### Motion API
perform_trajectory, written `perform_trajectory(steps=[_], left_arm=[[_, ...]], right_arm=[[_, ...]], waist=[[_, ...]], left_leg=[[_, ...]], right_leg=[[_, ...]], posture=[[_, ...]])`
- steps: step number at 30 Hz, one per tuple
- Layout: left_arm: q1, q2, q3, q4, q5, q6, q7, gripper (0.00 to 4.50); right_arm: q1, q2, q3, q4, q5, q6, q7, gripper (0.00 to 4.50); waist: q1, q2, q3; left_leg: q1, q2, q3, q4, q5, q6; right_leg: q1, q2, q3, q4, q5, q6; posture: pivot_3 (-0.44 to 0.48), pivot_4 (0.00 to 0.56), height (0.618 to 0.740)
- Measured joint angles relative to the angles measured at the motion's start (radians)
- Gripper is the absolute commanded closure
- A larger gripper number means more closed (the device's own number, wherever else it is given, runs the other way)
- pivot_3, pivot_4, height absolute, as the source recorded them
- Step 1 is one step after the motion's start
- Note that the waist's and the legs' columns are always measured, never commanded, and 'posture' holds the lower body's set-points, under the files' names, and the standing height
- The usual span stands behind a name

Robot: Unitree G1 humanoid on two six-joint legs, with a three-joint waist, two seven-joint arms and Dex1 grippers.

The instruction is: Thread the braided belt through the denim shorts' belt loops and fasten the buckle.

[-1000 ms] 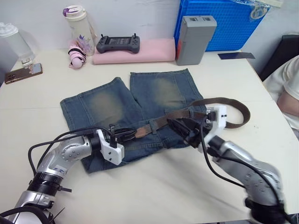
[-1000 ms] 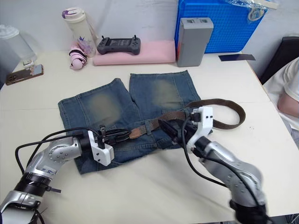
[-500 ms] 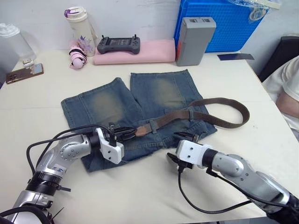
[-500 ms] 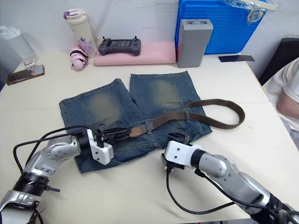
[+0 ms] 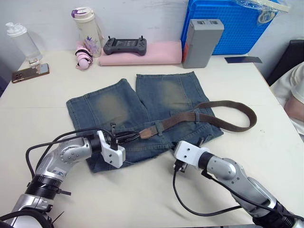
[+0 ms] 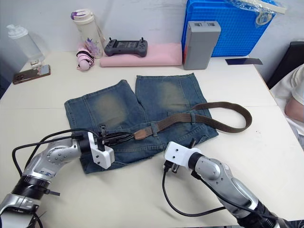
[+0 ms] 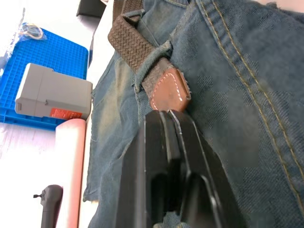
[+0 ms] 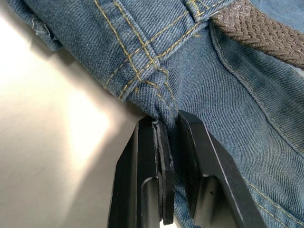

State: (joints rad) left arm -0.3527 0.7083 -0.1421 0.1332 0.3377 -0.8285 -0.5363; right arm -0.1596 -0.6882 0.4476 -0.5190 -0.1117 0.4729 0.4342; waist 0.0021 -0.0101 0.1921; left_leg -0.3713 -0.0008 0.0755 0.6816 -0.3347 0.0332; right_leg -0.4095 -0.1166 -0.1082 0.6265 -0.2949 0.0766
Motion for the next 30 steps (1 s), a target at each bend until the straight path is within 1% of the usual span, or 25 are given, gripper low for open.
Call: perform_trajectory(steps=[5, 12, 14, 15, 16, 19, 23, 30], left_arm=[[-0.019, -0.025, -0.026, 0.004, 0.007, -0.001, 0.009, 4.49], [-0.027, -0.022, -0.032, 0.022, -0.002, 0.000, 0.011, 4.49], [-0.017, -0.011, -0.031, 0.020, -0.034, 0.008, 0.002, 3.82], [-0.011, -0.002, -0.031, 0.020, -0.047, 0.011, -0.004, 3.57], [-0.004, 0.010, -0.031, 0.020, -0.059, 0.011, -0.012, 3.19], [-0.004, 0.040, -0.027, 0.028, -0.057, -0.008, -0.013, 1.84], [-0.024, 0.036, -0.038, 0.063, -0.003, -0.054, 0.000, 1.84], [-0.097, -0.014, -0.073, 0.128, 0.121, -0.085, 0.068, 1.84]], right_arm=[[0.011, 0.024, -0.016, -0.003, -0.017, 0.007, 0.018, 4.50], [0.018, 0.044, -0.025, -0.006, -0.040, 0.010, 0.034, 4.50], [0.019, 0.055, -0.026, -0.005, -0.047, 0.013, 0.035, 4.50], [0.020, 0.059, -0.026, -0.005, -0.048, 0.015, 0.035, 4.50], [0.019, 0.064, -0.026, -0.005, -0.051, 0.017, 0.036, 4.50], [0.019, 0.072, -0.027, -0.006, -0.059, 0.025, 0.038, 4.50], [0.019, 0.080, -0.028, -0.005, -0.070, 0.029, 0.043, 4.50], [0.018, 0.097, -0.029, -0.005, -0.083, 0.034, 0.051, 4.50]], waist=[[0.000, 0.000, 0.000], [-0.001, 0.000, 0.000], [-0.001, 0.000, 0.000], [-0.002, 0.000, 0.000], [-0.002, 0.000, 0.000], [-0.002, 0.000, 0.000], [-0.002, -0.001, -0.001], [-0.003, -0.002, -0.001]], left_leg=[[0.000, 0.000, 0.000, 0.000, 0.000, 0.000], [0.000, 0.000, 0.000, 0.000, 0.000, 0.000], [0.000, 0.000, 0.000, 0.000, 0.000, 0.000], [0.000, 0.000, 0.000, 0.000, 0.000, 0.000], [0.000, 0.000, 0.000, 0.000, 0.000, 0.000], [0.000, 0.000, 0.000, 0.000, 0.000, 0.000], [0.000, 0.000, 0.000, 0.000, 0.000, 0.000], [0.000, 0.000, 0.000, 0.000, 0.000, 0.000]], right_leg=[[0.000, 0.000, 0.000, 0.001, 0.000, 0.000], [0.000, 0.000, 0.000, 0.001, 0.000, 0.000], [0.000, 0.000, 0.000, 0.001, 0.000, 0.000], [0.000, 0.000, 0.000, 0.001, 0.000, 0.000], [0.000, 0.000, 0.000, 0.001, 0.000, 0.000], [0.000, 0.000, 0.000, 0.001, 0.000, 0.000], [0.000, 0.000, 0.000, 0.001, 0.000, 0.000], [0.000, 0.001, 0.000, 0.002, 0.000, 0.000]], posture=[[0.000, 0.150, 0.724], [0.000, 0.150, 0.724], [0.000, 0.150, 0.724], [0.000, 0.150, 0.724], [0.000, 0.150, 0.724], [0.000, 0.150, 0.724], [0.000, 0.150, 0.724], [0.000, 0.150, 0.724]])
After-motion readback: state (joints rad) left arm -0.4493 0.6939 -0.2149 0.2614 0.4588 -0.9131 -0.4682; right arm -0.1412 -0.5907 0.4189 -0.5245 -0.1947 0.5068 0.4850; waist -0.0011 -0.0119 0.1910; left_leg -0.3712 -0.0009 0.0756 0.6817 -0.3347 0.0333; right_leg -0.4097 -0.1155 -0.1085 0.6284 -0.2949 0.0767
